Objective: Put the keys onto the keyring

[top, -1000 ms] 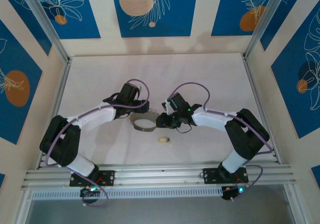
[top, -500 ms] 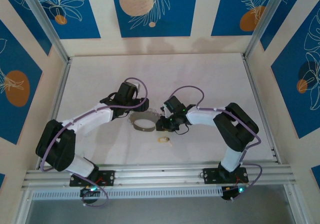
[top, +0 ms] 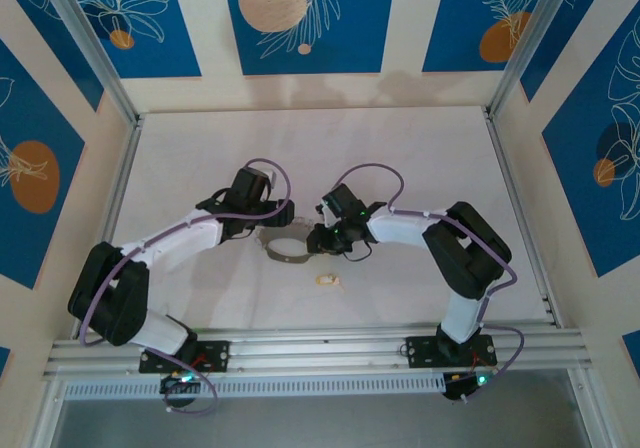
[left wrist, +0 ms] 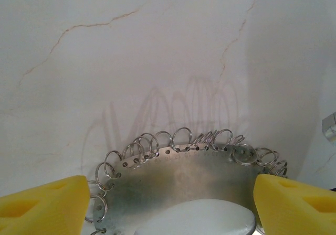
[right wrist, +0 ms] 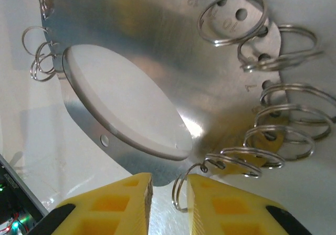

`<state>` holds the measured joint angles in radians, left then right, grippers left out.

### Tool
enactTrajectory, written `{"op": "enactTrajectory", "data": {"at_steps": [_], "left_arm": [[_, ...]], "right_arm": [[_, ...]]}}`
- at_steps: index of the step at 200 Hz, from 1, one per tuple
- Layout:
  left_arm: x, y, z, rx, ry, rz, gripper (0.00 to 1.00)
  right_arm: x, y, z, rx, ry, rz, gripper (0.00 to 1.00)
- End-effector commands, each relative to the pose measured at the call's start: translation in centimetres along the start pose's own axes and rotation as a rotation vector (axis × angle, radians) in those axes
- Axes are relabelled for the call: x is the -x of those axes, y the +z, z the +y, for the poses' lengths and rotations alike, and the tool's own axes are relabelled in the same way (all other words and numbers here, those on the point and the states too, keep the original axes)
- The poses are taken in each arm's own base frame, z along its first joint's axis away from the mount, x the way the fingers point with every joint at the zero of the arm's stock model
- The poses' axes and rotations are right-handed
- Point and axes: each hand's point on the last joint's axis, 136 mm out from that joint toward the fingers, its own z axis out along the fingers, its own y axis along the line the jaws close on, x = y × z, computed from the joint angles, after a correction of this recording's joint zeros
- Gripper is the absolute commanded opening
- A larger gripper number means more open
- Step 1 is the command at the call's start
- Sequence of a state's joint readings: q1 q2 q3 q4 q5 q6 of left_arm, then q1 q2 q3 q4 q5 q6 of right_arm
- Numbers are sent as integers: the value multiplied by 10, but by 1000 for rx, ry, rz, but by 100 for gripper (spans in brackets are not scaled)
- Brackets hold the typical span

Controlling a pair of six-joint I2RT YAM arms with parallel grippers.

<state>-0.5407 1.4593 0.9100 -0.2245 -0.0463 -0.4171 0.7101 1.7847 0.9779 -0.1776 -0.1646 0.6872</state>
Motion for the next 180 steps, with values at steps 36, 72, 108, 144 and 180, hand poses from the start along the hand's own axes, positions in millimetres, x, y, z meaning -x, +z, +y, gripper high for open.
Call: {"op": "enactTrajectory", "data": {"at_steps": [36, 72, 108, 144, 180], "left_arm": [[1, -4, 1, -33, -29, -13, 82], [1, -5, 1, -41, -33, -16, 82], [3, -7, 0, -48, -35, -22, 82], [4, -7, -2, -62, -42, -26, 82], [7, -9, -4, -71, -43, -34, 82]], "right_arm": [[-1, 2, -12, -58, 13, 17, 25], [-1, 1, -16, -77, 12, 13, 22], [-1, 3, -16, -76, 8, 14, 17], [-1, 4, -16, -73, 10, 19, 9], [-2, 5, -15, -71, 7, 17, 0]]}}
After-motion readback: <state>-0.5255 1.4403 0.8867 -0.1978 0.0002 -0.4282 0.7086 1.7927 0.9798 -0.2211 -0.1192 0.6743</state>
